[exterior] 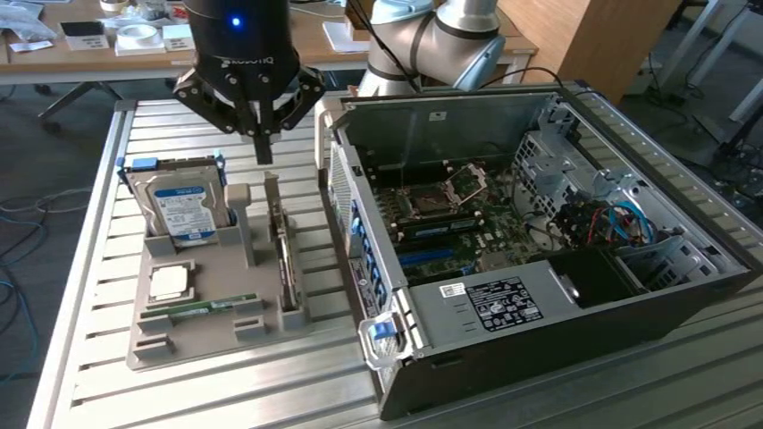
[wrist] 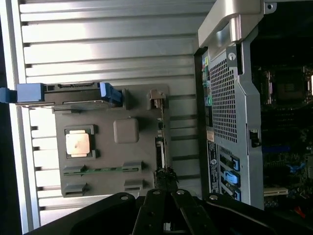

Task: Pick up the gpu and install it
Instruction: 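Reach for the gpu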

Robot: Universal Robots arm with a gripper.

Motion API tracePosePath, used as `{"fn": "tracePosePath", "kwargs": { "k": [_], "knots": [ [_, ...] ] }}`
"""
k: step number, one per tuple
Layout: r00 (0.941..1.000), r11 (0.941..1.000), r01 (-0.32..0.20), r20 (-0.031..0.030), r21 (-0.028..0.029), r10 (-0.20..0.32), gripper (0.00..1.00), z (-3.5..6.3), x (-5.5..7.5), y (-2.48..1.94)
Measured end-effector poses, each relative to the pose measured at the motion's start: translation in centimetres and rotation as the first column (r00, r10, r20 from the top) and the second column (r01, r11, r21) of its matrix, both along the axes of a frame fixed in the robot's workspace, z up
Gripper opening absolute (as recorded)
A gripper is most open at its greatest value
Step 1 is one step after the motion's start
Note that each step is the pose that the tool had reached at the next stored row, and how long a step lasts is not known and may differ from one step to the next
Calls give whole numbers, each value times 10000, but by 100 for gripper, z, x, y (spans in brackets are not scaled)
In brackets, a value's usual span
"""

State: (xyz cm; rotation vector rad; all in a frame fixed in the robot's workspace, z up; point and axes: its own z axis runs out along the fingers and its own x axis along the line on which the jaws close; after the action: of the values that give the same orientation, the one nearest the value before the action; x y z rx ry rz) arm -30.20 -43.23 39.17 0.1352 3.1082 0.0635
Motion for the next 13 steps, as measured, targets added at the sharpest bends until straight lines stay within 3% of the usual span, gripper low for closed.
{"fn": "tracePosePath", "kwargs": {
  "k": [5, 13],
  "knots": [
    [10000, 10000, -6, 1, 1, 6, 11, -2, -13, -62],
    [10000, 10000, -18, 1, 1, 18, 11, -11, -26, -108]
  ]
}}
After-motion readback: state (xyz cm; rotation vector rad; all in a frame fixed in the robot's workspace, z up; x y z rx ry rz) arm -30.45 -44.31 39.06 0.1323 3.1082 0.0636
